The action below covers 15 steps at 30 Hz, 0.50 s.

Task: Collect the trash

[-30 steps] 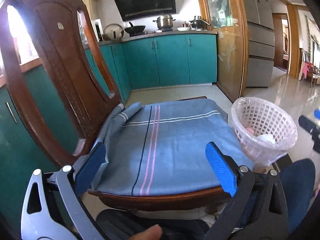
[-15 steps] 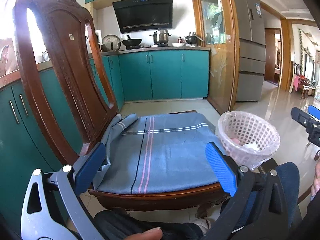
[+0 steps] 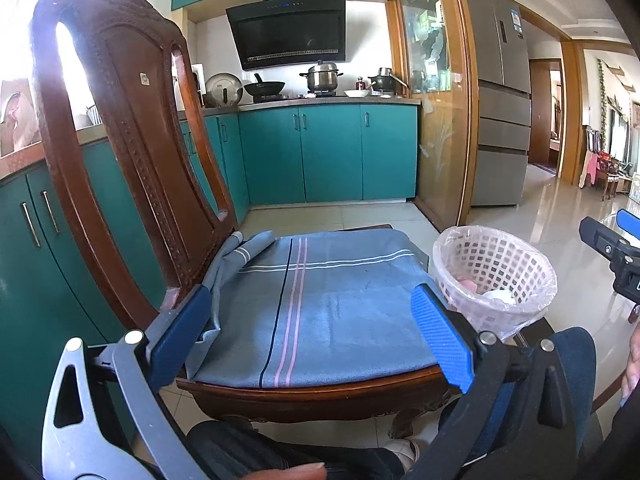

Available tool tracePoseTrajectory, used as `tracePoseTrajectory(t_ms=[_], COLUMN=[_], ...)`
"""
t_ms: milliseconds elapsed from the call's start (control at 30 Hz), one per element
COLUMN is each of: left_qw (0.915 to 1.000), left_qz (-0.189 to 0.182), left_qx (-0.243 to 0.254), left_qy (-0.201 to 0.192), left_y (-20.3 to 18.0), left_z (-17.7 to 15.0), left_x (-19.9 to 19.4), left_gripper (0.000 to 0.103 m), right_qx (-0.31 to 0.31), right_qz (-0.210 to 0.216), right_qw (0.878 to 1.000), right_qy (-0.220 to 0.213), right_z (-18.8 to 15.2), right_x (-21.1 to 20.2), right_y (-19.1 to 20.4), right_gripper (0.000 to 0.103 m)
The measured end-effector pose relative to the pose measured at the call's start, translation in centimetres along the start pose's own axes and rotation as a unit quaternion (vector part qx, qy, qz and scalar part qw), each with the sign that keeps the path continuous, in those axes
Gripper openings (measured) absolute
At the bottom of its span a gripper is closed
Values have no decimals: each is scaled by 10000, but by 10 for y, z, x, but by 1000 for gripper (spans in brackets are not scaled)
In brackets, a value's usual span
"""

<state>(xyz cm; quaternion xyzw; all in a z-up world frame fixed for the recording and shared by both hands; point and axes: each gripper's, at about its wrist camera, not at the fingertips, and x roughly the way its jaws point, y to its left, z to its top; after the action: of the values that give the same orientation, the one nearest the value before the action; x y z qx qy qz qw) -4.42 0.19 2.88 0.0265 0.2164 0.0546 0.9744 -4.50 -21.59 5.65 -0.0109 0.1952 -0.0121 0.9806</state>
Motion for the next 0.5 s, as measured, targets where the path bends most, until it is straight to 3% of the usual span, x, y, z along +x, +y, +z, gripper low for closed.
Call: tracePoseTrajectory(t_ms=[500], left_qw=[10000], left_qz=[-51], left_qx=[65], left_qy=[-7], left_y=[-4], left_z=[1], left_x=[-2], left_gripper=[100], right_qx=[29], right_qz=[-54], right_qw=[10000], right_qy=[-28], right_z=[-1], right_x=[-1], right_y=[-2], right_gripper=[100])
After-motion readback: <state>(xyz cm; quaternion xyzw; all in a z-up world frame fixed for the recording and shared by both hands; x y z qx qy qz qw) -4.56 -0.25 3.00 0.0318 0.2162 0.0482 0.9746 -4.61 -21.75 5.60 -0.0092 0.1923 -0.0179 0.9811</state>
